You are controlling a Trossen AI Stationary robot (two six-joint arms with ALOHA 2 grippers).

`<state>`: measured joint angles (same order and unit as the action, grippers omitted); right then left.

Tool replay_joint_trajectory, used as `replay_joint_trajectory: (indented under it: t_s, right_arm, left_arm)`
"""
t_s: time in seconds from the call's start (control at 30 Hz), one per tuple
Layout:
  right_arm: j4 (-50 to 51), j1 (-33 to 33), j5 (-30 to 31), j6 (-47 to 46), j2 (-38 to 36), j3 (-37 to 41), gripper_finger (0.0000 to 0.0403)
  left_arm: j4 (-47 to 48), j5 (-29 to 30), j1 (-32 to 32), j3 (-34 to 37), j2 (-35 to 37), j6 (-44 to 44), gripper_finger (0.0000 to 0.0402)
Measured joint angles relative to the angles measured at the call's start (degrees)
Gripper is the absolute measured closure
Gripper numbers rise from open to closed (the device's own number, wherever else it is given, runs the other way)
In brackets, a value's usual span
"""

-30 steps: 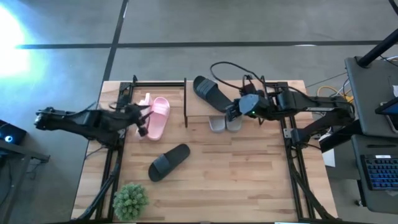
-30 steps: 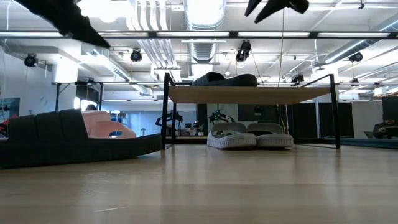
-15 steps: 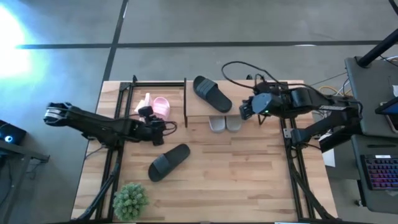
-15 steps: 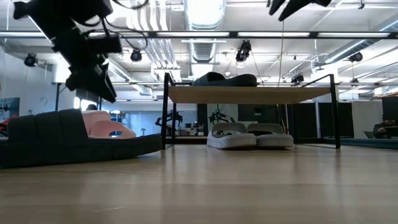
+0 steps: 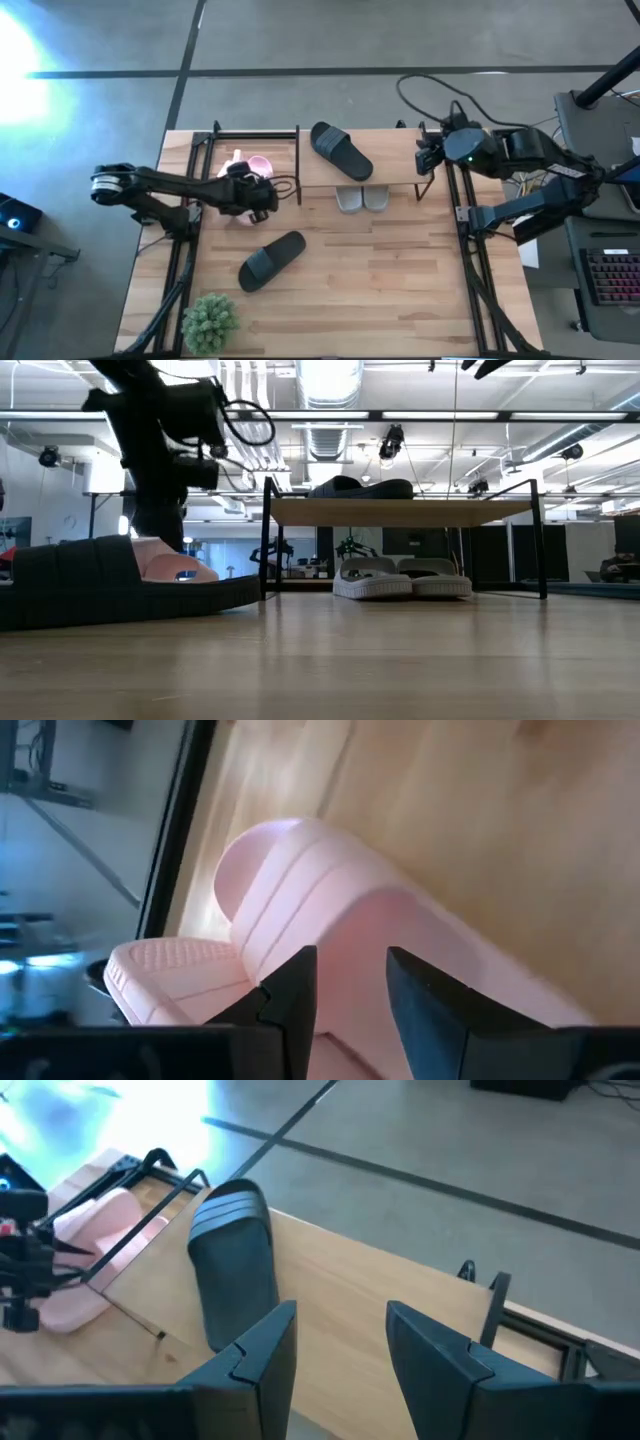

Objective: Pick and place slides into the shelf
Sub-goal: Move the right pink slide to the center of the table

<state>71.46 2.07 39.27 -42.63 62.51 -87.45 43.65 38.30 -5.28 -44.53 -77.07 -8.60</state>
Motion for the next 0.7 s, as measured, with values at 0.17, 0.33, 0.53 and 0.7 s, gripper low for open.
replay_joint_trajectory:
  t_s: [0.17, 0.33, 0.53, 0.7]
  right_arm:
    - [0.09, 0.50, 0.01, -0.98, -0.23, 0.20, 0.0257]
    - [-0.10, 0.50, 1.98, -2.27, 0.50, 0.23, 0.0259]
    - [-0.10, 0.50, 2.62, -2.36, 1.30, 0.25, 0.0257]
    - [-0.11, 0.50, 2.81, -2.40, 1.33, 0.25, 0.0259]
  left_arm:
    - [-0.57, -0.70, -2.41, 0.04, -2.51, 5.62, 0.0293]
    - [-4.91, -0.33, -5.09, 0.22, -3.78, 10.00, 0.0293]
    - [-10.22, -0.70, -8.85, 2.24, -5.14, 14.45, 0.0293]
    - [-12.38, -0.84, -11.08, 4.47, -5.22, 16.99, 0.0293]
